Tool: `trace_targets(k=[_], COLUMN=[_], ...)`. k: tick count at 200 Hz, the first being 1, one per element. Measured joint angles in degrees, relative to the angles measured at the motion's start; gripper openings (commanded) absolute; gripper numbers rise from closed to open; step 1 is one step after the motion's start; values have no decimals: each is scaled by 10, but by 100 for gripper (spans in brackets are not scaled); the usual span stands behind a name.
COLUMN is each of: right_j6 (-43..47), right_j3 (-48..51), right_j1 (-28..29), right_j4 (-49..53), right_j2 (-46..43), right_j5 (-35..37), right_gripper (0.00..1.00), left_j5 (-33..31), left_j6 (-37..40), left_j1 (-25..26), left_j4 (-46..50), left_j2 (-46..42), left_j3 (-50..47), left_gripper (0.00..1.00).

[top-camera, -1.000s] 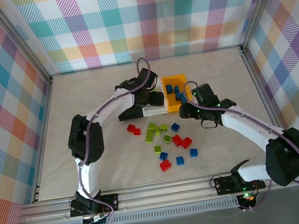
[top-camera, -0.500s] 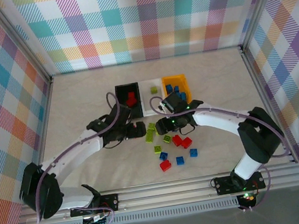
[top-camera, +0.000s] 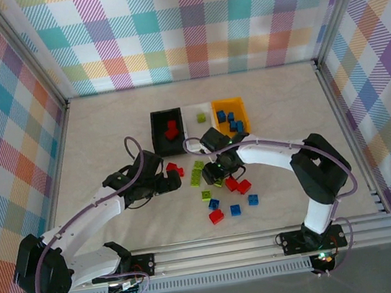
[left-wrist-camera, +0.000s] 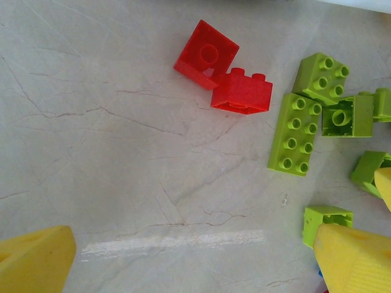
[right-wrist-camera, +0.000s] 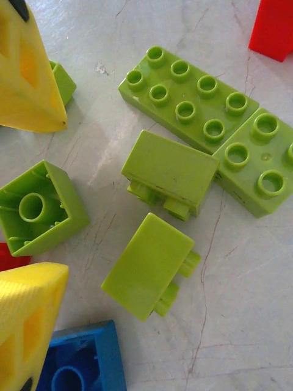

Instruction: Sort the legos into containers by color

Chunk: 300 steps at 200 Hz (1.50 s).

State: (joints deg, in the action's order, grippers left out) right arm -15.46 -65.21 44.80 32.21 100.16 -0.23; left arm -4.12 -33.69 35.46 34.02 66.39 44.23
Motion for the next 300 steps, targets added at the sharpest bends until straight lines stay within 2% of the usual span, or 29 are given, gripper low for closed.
trace_targets(k=[54, 115, 148, 177, 197, 224, 253, 286, 300], right_j6=[15, 25, 25, 22, 20, 8, -7, -19, -21], right_j3=[-2, -2, 1, 4, -22, -106, -226, -314, -333], right_j1=[23, 33, 33, 31, 19, -18, -71, -104, -108], right_j4=[22, 23, 17, 17, 22, 18, 10, 14, 18], right_j2=[33, 40, 31, -20, -48, -32, 53, 158, 185], right_j5=[30, 53, 54, 59, 63, 68, 75, 86, 88], right_gripper=[57, 40, 34, 33, 33, 34, 39, 47, 56], left_j5=[2, 2, 7, 14, 16, 17, 17, 21, 21], left_j6=[0, 1, 1, 1, 1, 0, 0, -2, -2], left_j1=[-9, -21, -23, -23, -23, -23, -23, -23, -23], left_j4=[-1, -1, -2, -4, -7, -12, -13, -12, -12], left_j2=[10, 10, 10, 10, 10, 10, 10, 5, -2], left_j3=[-1, -2, -2, -6, -10, -16, -21, -31, -35], left_gripper=[100, 100, 100, 100, 100, 100, 100, 100, 100])
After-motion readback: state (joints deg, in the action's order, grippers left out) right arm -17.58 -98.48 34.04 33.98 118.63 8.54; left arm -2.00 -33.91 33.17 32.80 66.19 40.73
